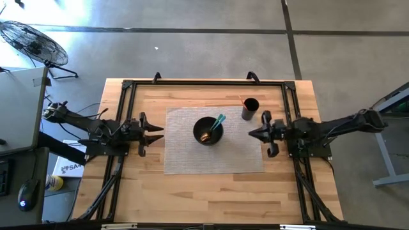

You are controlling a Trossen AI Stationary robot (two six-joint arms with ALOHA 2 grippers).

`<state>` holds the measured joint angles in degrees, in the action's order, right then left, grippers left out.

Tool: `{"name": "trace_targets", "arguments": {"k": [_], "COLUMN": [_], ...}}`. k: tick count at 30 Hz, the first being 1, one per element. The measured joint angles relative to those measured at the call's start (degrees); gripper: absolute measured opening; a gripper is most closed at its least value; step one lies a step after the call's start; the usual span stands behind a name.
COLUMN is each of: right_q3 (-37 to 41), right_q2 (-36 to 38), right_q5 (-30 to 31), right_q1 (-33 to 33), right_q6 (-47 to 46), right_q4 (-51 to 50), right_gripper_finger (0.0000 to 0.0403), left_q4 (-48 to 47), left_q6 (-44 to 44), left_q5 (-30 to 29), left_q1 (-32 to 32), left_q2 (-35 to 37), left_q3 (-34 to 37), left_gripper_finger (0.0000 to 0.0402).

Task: Pick & Place Utensil
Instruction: Return to Home Position

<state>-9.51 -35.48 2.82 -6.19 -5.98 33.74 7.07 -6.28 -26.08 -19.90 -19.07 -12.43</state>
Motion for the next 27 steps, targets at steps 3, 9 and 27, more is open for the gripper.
{"name": "trace_targets", "arguments": {"k": [3,9,27], "right_q3": [1.49,1.89,1.89], "right_q2": [3.62,7.75,15.64], "right_q5": [-0.25,-0.26,-4.39], "right_q1": [1.2,4.78,11.08], "right_q6": [0.07,1.07,2.02], "right_q4": [-0.47,-2.14,-7.66], "right_gripper_finger": [0.0001,0.0001,0.0002], "left_q4": [-0.2,-0.83,-1.25], "left_q6": [0.57,1.72,4.48], "left_q5": [-0.01,-0.02,-0.05], "left_q1": [0.0,0.0,0.0], "left_q2": [-0.04,-0.04,-0.04], "left_q3": [0.0,0.0,0.0], "left_gripper_finger": [0.0138,0.0138,0.0138]}}
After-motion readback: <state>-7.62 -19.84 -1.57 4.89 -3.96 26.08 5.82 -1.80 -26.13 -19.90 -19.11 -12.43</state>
